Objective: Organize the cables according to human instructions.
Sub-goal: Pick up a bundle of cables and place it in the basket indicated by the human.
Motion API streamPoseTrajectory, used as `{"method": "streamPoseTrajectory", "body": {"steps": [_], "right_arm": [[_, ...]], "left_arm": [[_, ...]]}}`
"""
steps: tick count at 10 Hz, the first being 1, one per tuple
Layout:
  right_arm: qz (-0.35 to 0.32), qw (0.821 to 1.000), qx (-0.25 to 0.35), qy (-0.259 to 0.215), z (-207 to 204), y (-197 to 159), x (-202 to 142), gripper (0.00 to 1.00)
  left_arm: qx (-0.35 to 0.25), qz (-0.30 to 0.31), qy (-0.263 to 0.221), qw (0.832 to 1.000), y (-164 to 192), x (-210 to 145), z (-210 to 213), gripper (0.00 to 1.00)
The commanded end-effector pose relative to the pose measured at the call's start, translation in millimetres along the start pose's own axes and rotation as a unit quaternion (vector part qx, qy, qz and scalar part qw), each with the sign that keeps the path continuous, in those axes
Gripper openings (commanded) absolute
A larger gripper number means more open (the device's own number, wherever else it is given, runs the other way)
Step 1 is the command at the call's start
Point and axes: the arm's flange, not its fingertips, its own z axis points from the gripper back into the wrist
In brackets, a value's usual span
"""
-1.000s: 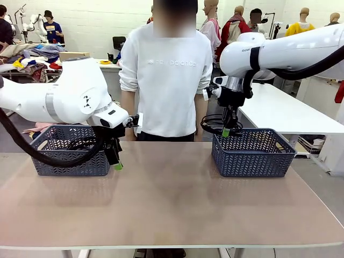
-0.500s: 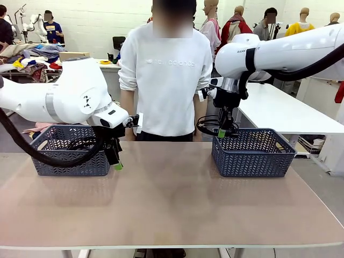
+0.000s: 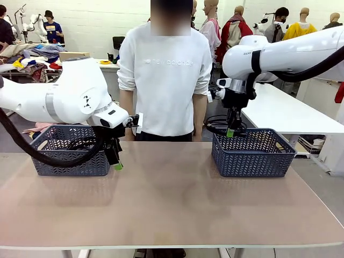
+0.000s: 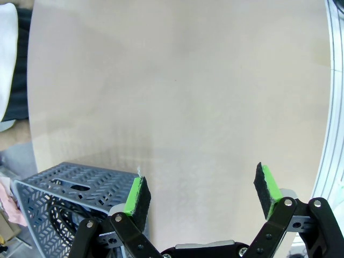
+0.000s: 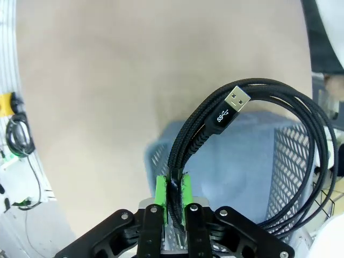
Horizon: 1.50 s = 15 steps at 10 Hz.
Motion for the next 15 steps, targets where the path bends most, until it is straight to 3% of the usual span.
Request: {"method": "streamPoseTrajectory", "body": {"steps": [1,4,7,13,14,15], "right_arm": [[0.018,0.999,-0.034,-0.004,-6,-3,-31,0.13],[0.065,0.996,-0.054,-0.021,-20,-6,-71,0.13],[0.067,0.996,-0.055,-0.020,-37,-17,-97,0.13],[0.064,0.996,-0.058,-0.012,-53,-30,-105,0.13],[0.062,0.996,-0.058,-0.010,-53,-31,-105,0.32],[0.054,0.997,-0.061,-0.013,-53,-33,-105,0.32]], "left_arm": [[0.002,0.003,0.000,1.000,-1,-1,1,1.00],[0.002,0.003,0.000,1.000,-1,-1,1,1.00],[0.002,0.003,0.000,1.000,-1,-1,1,1.00],[0.002,0.003,0.000,1.000,-1,-1,1,1.00],[0.002,0.003,0.000,1.000,-1,-1,1,1.00],[0.002,0.003,0.000,1.000,-1,-1,1,1.00]]}}
